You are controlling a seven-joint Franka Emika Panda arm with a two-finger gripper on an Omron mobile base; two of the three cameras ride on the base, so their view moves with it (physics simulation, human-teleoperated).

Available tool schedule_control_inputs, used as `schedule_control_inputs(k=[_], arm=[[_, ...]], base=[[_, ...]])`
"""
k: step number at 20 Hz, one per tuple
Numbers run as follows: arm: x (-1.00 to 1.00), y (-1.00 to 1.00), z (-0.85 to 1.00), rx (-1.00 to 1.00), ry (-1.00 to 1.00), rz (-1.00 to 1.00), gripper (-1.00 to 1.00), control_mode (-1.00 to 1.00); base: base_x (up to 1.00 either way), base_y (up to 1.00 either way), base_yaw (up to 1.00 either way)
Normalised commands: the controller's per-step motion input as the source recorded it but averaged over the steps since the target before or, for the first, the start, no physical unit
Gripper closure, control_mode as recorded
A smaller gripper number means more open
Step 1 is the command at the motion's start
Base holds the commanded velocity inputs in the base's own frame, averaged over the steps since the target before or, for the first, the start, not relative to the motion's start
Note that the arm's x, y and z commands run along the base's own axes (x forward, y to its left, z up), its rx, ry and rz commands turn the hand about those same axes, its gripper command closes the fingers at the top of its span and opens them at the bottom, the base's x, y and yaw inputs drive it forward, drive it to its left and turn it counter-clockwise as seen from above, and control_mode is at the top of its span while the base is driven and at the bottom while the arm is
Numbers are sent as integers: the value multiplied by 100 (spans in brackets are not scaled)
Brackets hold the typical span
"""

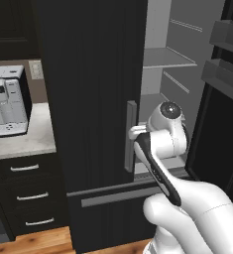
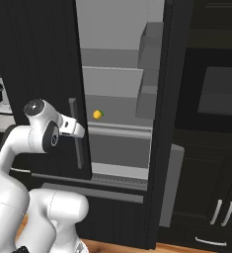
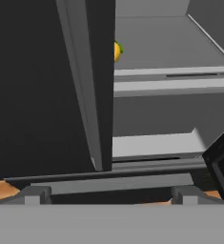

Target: Retrieve a lemon from the fridge and place it on the cutting board with the fish.

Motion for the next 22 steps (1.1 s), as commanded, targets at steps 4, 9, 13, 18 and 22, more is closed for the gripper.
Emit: schedule_control_inputs(k=[4,9,13,18,22], arm=[[32,24,0,0,-1,10,-100,-100],[55,9,0,0,0,0,-100,-100],[47,0,0,0,0,0,-100,-100],[51,9,0,0,0,0,-100,-100],[49,15,-9,0,0,0,-100,-100]], base=[[0,0,0],[0,0,0],[0,0,0],[0,0,0],[0,0,0]])
